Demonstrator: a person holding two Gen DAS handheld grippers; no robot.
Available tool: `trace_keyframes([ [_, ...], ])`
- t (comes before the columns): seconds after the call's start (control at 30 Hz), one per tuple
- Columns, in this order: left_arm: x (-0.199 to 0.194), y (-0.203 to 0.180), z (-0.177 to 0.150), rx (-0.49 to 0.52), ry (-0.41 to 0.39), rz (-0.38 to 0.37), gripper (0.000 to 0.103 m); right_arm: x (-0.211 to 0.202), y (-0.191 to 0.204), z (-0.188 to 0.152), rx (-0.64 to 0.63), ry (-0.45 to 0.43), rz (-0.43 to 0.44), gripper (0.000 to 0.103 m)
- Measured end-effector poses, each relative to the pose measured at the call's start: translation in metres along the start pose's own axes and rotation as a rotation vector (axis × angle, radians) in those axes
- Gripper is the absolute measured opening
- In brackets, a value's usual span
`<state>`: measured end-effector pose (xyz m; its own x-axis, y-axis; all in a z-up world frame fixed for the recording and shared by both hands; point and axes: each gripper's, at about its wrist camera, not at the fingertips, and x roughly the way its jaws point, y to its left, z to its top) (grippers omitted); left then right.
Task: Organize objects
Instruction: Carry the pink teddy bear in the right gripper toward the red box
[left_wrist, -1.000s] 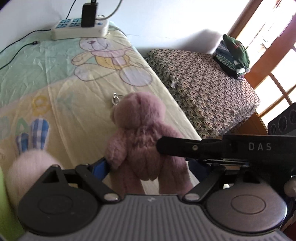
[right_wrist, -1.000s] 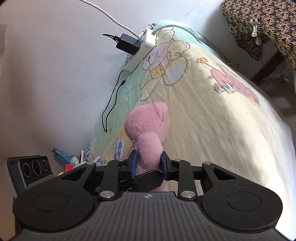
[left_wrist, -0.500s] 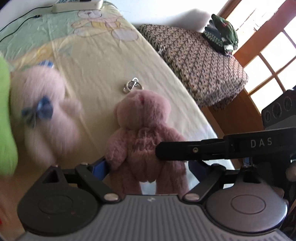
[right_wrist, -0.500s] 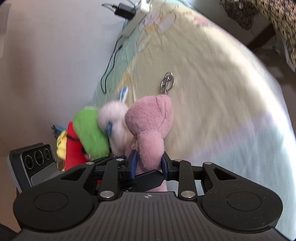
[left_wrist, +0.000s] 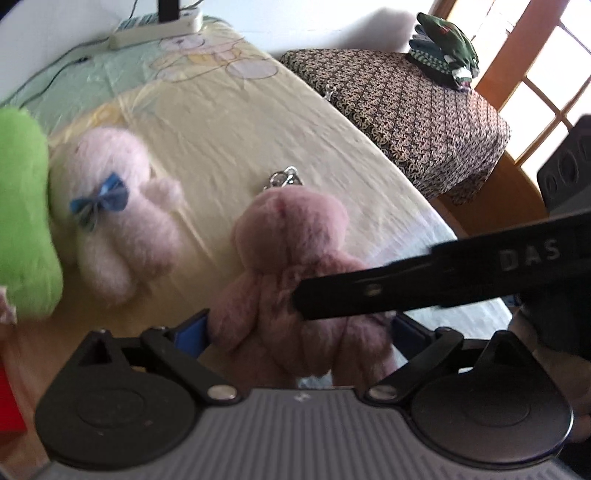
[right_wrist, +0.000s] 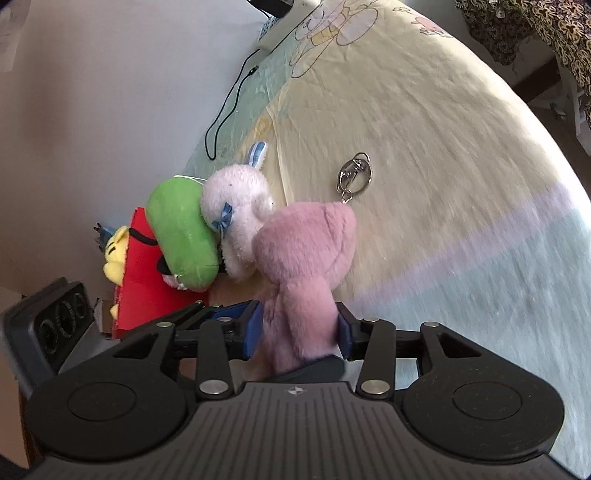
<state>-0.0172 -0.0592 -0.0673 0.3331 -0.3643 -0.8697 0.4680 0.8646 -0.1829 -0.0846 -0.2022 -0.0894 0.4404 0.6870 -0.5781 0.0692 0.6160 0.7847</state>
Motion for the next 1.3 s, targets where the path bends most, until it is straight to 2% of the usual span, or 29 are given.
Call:
trace_keyframes([
  [0.13, 0.007, -0.008, 0.000, 0.039, 0.008, 0.056, 0.097, 0.009, 0.008, 0.000, -0.021, 0.012, -0.011, 0.044],
  [0.3, -0.005, -0.002, -0.003, 0.022, -0.013, 0.049, 0.094, 0.004, 0.012, -0.004, -0.004, 0.013, 0.023, 0.039],
  [0.53, -0.029, -0.001, -0.005, -0.005, -0.081, 0.071, 0.094, -0.002, 0.039, -0.008, -0.102, -0.005, 0.039, 0.039],
  [0.9, -0.081, 0.020, -0.014, -0.108, -0.161, 0.112, 0.094, 0.001, 0.090, -0.013, -0.285, -0.005, 0.104, 0.039],
  [1.3, -0.132, 0.040, -0.045, -0.209, -0.222, 0.204, 0.094, 0.013, 0.128, -0.030, -0.379, 0.039, 0.223, 0.039],
])
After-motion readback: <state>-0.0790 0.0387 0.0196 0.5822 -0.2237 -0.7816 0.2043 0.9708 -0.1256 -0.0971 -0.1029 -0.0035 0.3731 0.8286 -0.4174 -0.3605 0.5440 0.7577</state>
